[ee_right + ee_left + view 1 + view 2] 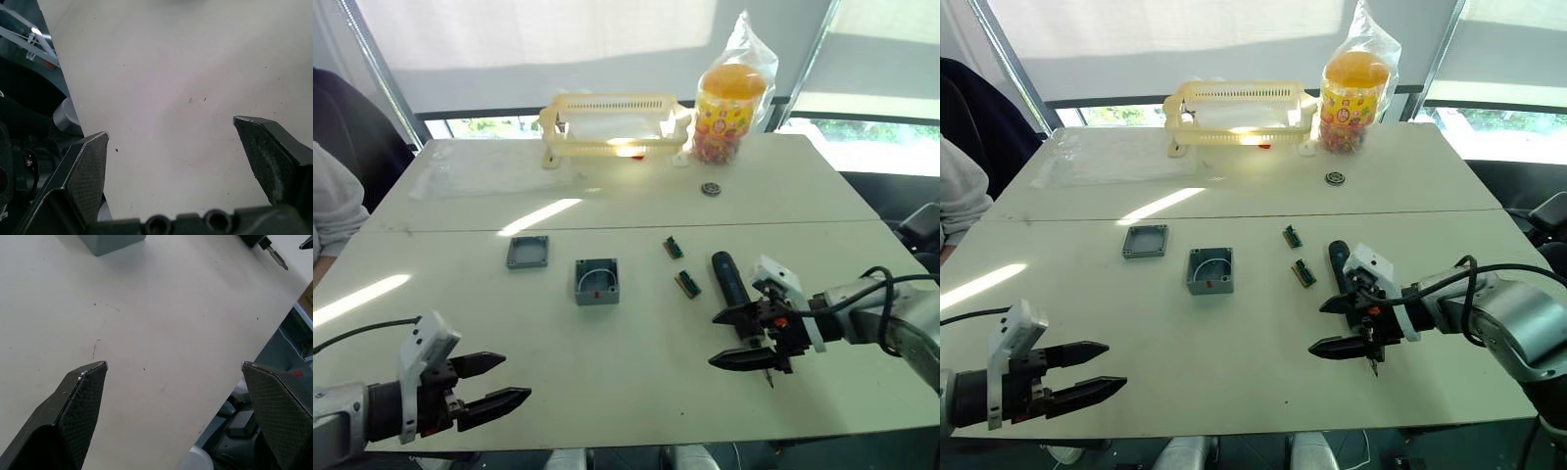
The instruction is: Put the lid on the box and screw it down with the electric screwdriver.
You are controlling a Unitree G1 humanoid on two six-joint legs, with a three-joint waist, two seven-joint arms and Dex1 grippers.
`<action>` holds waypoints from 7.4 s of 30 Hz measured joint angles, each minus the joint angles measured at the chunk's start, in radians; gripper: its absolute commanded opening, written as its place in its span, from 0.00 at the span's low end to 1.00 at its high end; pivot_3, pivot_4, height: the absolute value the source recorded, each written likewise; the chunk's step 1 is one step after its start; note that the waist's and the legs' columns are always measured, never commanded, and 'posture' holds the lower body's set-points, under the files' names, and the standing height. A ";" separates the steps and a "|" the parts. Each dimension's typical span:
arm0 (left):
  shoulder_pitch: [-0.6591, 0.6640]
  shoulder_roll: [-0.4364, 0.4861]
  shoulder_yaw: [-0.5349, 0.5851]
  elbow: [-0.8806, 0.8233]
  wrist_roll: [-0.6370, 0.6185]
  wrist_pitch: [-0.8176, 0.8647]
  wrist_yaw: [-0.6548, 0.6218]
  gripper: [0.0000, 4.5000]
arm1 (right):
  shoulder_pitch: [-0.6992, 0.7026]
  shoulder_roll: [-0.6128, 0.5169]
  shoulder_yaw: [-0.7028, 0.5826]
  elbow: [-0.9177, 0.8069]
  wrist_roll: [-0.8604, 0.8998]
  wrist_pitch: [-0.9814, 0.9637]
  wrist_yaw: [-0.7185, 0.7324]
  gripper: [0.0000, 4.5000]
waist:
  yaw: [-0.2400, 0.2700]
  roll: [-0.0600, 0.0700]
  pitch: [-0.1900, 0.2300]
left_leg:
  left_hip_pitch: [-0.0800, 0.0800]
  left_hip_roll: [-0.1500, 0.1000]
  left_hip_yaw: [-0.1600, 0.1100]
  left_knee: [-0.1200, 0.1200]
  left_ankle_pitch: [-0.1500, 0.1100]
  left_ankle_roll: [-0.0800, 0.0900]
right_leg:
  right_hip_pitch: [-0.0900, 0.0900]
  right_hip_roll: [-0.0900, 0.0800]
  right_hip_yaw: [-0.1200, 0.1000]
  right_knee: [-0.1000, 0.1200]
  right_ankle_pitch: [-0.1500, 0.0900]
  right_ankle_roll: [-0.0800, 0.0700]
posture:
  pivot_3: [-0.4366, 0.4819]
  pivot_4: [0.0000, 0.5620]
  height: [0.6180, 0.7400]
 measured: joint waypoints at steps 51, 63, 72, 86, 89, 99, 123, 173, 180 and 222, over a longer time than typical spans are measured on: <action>-1.349 0.077 -1.129 0.491 0.576 -0.198 -0.502 1.00 | 0.062 -0.065 -0.375 -0.265 0.570 0.303 -0.452 0.99 | 0.002 0.000 0.000 | -0.002 0.000 -0.002 0.001 -0.001 0.002 | -0.001 0.004 0.000 0.000 0.004 0.006 | 0.48 0.27 1.00; -1.380 -0.106 -1.249 0.775 0.857 -0.369 -0.570 1.00 | 0.170 -0.035 -0.351 -0.341 0.848 0.132 -0.912 0.99 | -0.001 -0.001 0.000 | -0.003 0.000 -0.004 0.002 -0.001 0.003 | 0.000 0.005 0.000 0.002 0.003 0.007 | 0.48 0.27 1.00; -1.364 -0.188 -1.261 0.862 0.963 -0.407 -0.573 0.12 | 0.132 -0.039 -0.256 -0.336 0.866 0.053 -1.019 1.00 | -0.001 -0.001 0.000 | -0.003 0.000 -0.005 0.003 -0.001 0.003 | 0.000 0.005 0.000 0.003 0.003 0.007 | 0.48 0.27 1.00; -1.365 -0.211 -1.256 0.924 1.005 -0.782 -0.732 0.01 | 0.149 -0.081 -0.262 -0.351 0.844 0.001 -0.957 1.00 | 0.001 -0.001 0.000 | -0.001 0.000 -0.005 0.003 -0.001 0.003 | -0.001 0.004 0.000 0.010 0.002 0.008 | 0.48 0.27 1.00; -1.378 -0.218 -1.261 0.945 1.005 -0.873 -0.794 0.01 | 0.174 -0.086 -0.279 -0.362 0.812 -0.004 -0.911 1.00 | 0.000 -0.001 0.000 | -0.001 0.000 -0.005 0.003 -0.001 0.003 | -0.001 0.004 0.000 0.011 0.002 0.008 | 0.48 0.27 1.00; -1.482 -0.216 -1.451 1.074 0.934 -1.051 -0.819 0.01 | 0.239 -0.113 -0.294 -0.415 0.778 -0.023 -0.910 1.00 | -0.001 -0.001 0.000 | -0.001 0.000 -0.005 0.003 -0.001 0.003 | -0.001 0.005 0.000 0.011 0.002 0.008 | 0.48 0.27 1.00; -1.587 0.032 -1.049 1.009 0.713 -0.277 -0.525 0.72 | 0.143 -0.117 -0.338 -0.310 0.726 -0.062 -0.679 1.00 | -0.013 -0.002 0.001 | 0.002 0.001 -0.006 0.004 -0.002 0.005 | 0.000 0.006 0.000 0.014 0.001 0.011 | 0.48 0.27 1.00; -1.759 -0.352 -0.637 1.943 0.969 0.009 0.383 0.42 | -0.051 0.172 -0.065 -0.221 0.352 0.014 -0.550 1.00 | -0.002 -0.005 0.001 | 0.000 -0.001 -0.007 0.004 -0.001 0.004 | -0.002 0.003 -0.002 0.019 0.000 0.012 | 0.48 0.27 1.00; -1.759 -0.362 -0.636 1.951 0.995 -0.019 0.378 0.01 | -0.051 0.173 -0.088 -0.222 0.365 0.030 -0.590 1.00 | -0.001 -0.005 0.001 | 0.001 -0.002 -0.007 0.004 -0.001 0.004 | -0.002 0.003 -0.002 0.019 0.000 0.012 | 0.48 0.27 1.00; -1.402 -0.543 -0.452 0.744 0.544 -0.152 0.291 0.01 | -0.636 0.765 -0.243 0.490 0.388 0.038 -0.975 1.00 | -0.008 -0.005 0.001 | -0.004 -0.002 -0.005 0.003 0.003 -0.004 | -0.012 0.002 0.000 0.025 0.002 0.010 | 0.48 0.27 1.00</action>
